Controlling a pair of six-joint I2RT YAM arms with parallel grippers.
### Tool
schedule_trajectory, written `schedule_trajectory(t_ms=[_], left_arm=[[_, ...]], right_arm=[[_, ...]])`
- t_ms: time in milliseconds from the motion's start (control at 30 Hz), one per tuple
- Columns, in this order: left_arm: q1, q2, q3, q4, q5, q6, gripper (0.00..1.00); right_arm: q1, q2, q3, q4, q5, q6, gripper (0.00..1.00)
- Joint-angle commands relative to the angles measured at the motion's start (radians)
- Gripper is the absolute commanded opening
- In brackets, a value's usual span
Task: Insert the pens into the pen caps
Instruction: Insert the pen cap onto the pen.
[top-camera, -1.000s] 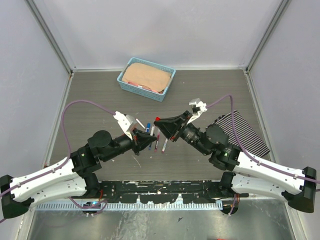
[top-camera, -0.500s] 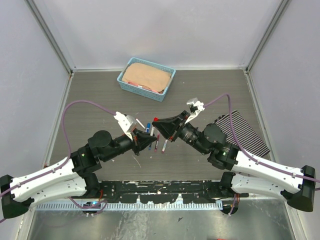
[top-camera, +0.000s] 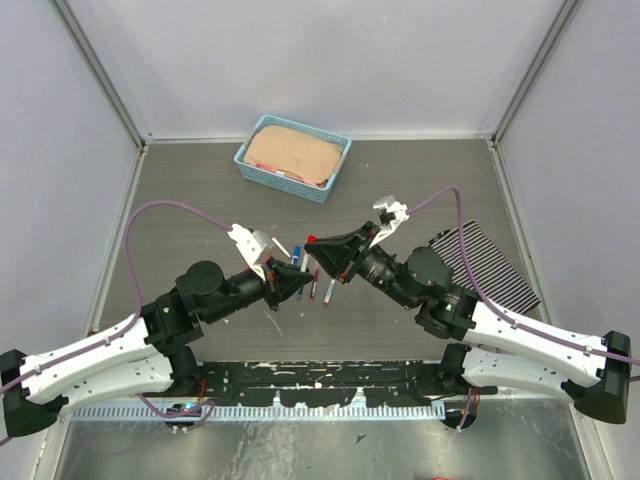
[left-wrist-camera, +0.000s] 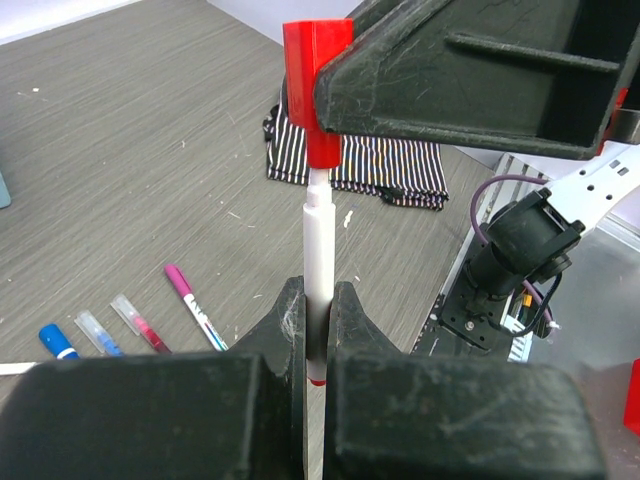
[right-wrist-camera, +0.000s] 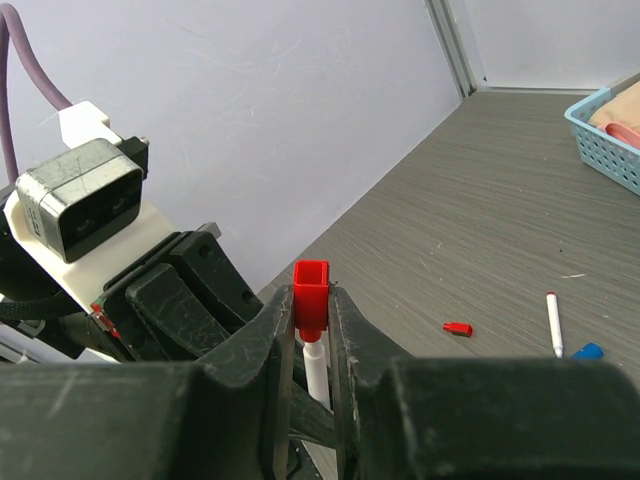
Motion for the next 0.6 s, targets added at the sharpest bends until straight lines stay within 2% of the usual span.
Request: schedule_trajectory(t_ms=[0, 567], left_arm=[[-0.004, -0.006, -0.007, 0.046, -0.007, 0.009, 0.0], [-0.003, -0.006, 0.0, 0.089, -0.039, -0.033, 0.0]], right_arm=[[0.005, 0.003, 0.037, -0.003, -0.005, 0.006, 0.0], [0.005, 0.025, 0.002, -0.038, -0.052, 0.001, 0.0]])
